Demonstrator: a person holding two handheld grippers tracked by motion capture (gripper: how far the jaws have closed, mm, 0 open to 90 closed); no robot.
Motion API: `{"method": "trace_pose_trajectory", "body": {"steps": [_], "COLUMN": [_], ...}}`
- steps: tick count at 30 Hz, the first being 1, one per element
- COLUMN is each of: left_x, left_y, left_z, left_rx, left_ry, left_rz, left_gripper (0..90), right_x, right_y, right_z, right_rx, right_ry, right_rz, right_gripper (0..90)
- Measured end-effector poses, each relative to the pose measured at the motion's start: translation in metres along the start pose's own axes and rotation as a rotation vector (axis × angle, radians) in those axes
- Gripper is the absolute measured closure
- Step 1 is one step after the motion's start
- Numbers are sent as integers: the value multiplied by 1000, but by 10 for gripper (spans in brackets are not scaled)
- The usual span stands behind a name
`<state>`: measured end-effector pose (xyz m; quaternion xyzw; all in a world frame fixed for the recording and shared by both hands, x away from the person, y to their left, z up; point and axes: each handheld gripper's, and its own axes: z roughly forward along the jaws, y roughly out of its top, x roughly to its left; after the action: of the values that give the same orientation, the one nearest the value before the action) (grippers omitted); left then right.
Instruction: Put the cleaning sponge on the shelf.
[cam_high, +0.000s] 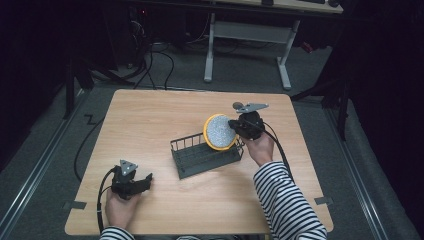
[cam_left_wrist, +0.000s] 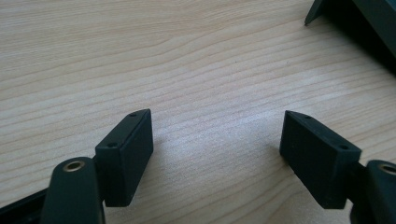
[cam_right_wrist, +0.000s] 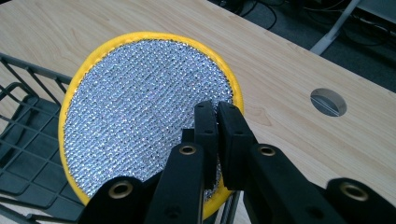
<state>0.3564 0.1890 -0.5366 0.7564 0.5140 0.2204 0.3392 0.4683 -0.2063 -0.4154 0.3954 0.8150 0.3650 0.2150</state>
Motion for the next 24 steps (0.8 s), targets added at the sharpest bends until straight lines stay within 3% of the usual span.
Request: {"method": "trace_pose_trajectory", "body": {"steps": [14, 24], "left_x": [0, 0], "left_y": [0, 0], "left_z": [0, 0], "left_rx": [0, 0], "left_ry": [0, -1], "left_rz": [0, -1], "left_gripper": [263, 262], "right_x": [2, 3], "right_y": [-11, -14], "right_z": [-2, -2], "right_rx": [38, 69], "right_ry": [33, 45], "right_rz": [-20, -5], "right_gripper": [884, 856]}}
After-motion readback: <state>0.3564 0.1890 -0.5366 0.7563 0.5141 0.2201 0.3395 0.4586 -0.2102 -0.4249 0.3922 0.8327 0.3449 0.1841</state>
